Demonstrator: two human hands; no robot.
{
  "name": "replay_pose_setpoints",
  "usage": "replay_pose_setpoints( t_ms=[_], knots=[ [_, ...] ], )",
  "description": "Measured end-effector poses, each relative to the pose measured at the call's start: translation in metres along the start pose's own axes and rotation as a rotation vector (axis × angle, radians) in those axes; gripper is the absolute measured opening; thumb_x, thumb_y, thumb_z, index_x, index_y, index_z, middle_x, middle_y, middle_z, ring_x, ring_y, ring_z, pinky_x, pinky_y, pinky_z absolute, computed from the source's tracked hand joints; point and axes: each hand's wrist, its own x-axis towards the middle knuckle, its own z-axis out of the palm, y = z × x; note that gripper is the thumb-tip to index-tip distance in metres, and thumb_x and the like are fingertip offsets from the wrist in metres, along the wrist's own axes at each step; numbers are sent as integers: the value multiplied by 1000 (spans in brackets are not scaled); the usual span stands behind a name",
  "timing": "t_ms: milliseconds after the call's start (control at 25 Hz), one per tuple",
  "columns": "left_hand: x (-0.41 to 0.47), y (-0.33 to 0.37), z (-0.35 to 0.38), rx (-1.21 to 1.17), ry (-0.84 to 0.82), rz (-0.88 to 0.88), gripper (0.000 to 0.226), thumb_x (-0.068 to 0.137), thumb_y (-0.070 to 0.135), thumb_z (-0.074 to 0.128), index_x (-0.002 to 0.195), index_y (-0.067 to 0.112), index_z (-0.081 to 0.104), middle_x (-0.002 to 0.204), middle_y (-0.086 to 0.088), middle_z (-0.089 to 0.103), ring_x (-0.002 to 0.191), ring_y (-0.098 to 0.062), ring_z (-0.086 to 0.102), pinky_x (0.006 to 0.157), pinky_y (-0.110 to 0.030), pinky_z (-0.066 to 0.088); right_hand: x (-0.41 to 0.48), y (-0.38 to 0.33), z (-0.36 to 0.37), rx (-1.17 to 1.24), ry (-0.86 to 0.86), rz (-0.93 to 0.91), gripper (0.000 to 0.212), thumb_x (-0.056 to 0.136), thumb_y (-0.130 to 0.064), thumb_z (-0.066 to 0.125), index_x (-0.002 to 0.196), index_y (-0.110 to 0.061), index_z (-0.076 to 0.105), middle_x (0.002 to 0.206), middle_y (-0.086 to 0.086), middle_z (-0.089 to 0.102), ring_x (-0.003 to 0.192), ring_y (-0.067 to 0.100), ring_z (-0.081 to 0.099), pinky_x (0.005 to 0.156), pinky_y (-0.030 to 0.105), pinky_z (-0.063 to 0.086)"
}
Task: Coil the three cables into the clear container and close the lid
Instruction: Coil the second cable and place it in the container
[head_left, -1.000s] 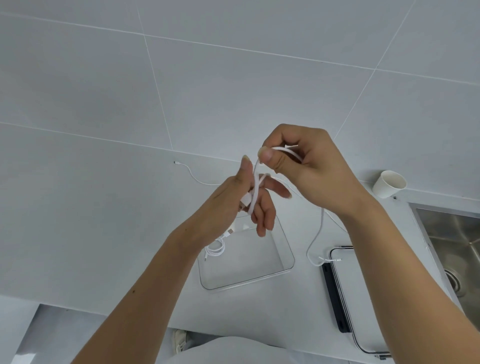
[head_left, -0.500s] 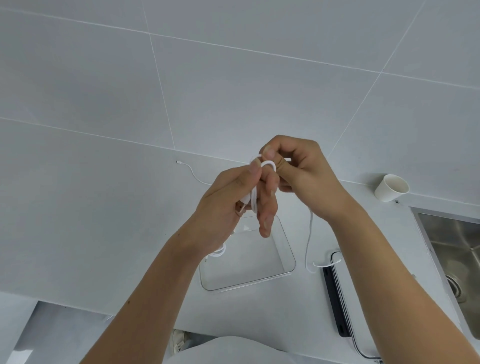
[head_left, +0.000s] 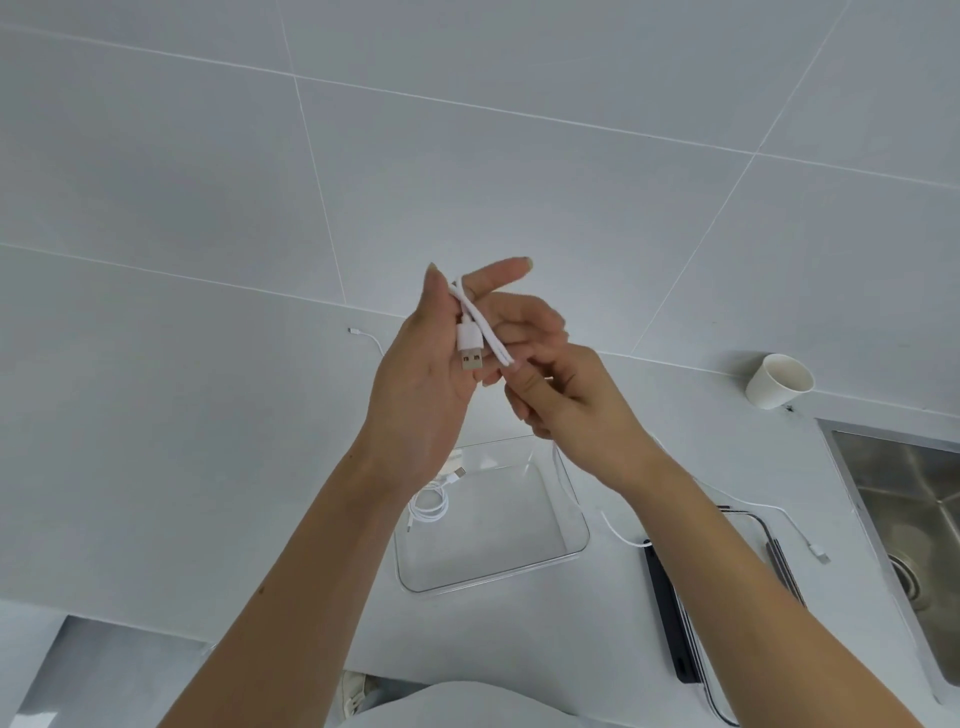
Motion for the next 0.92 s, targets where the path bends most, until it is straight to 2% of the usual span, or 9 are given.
replay_pose_setpoints(
  t_ms=[160, 240, 360, 440, 560, 720, 760, 840, 920],
  knots=[
    [7, 5, -6, 84, 143, 9, 65, 102, 43, 4, 130, 4, 46, 104, -3, 75, 105, -20, 69, 89, -23, 50, -8, 0, 1, -96, -10, 19, 23, 102, -23, 53, 83, -17, 65, 55, -12, 48, 52, 5, 46, 54, 17, 36],
    [13, 5, -12, 182, 209, 10, 66, 99, 48, 7, 131, 5, 45, 105, -3, 76, 105, -19, 69, 89, -22, 51, -12, -2, -1, -139, -8, 24, 23, 100, -27, 56, 80, -19, 64, 56, -3, 47, 54, 12, 46, 55, 25, 38],
    [19, 2, -20, 366, 252, -17, 67, 90, 54, 10, 130, 13, 45, 106, 1, 75, 106, -16, 69, 96, -27, 48, -17, -8, -7, -159, -2, 9, 23, 99, -28, 57, 79, -18, 64, 57, 11, 46, 57, 29, 43, 55, 26, 37],
    [17, -2, -20, 476, 244, -10, 59, 91, 56, 11, 126, 27, 49, 109, 1, 74, 108, -15, 67, 101, -34, 45, -18, -14, -10, -179, -7, 1, 22, 98, -29, 59, 79, -19, 63, 60, 14, 45, 58, 31, 43, 55, 28, 36],
    [11, -9, -16, 680, 176, -4, 48, 89, 66, 13, 101, 57, 58, 114, 5, 71, 112, -9, 63, 105, -43, 42, -17, -21, -14, -192, -7, 7, 16, 95, -28, 64, 79, -23, 63, 58, 0, 40, 53, 14, 35, 53, 22, 31],
    [11, -8, -15, 961, 142, -76, 76, 83, 72, 9, 106, 27, 66, 104, 34, 63, 104, 2, 61, 101, -43, 43, -13, -33, -24, -179, -39, -20, 13, 95, -22, 64, 85, -13, 66, 62, 12, 44, 53, 11, 34, 52, 16, 30],
    [11, -7, -15, 1000, 117, -94, 79, 83, 73, 7, 105, 24, 65, 98, 34, 64, 99, 1, 62, 100, -42, 44, -12, -36, -28, -177, -39, -33, 15, 96, -20, 63, 85, -10, 67, 62, 14, 50, 51, 10, 37, 52, 13, 31],
    [11, -5, -12, 981, 40, -133, 77, 84, 74, 4, 97, 26, 64, 83, 18, 71, 84, -2, 66, 92, -39, 46, -7, -42, -34, -186, -14, -67, 17, 96, -15, 63, 82, -6, 68, 61, 1, 62, 51, 4, 50, 56, 7, 36],
    [12, -2, -9, 883, -49, -202, 79, 87, 75, 1, 82, 27, 64, 70, 4, 72, 69, -9, 67, 79, -31, 46, -3, -45, -40, -210, 3, -109, 16, 94, -15, 66, 79, -9, 68, 63, -8, 65, 58, 6, 58, 59, 14, 40]
  ],
)
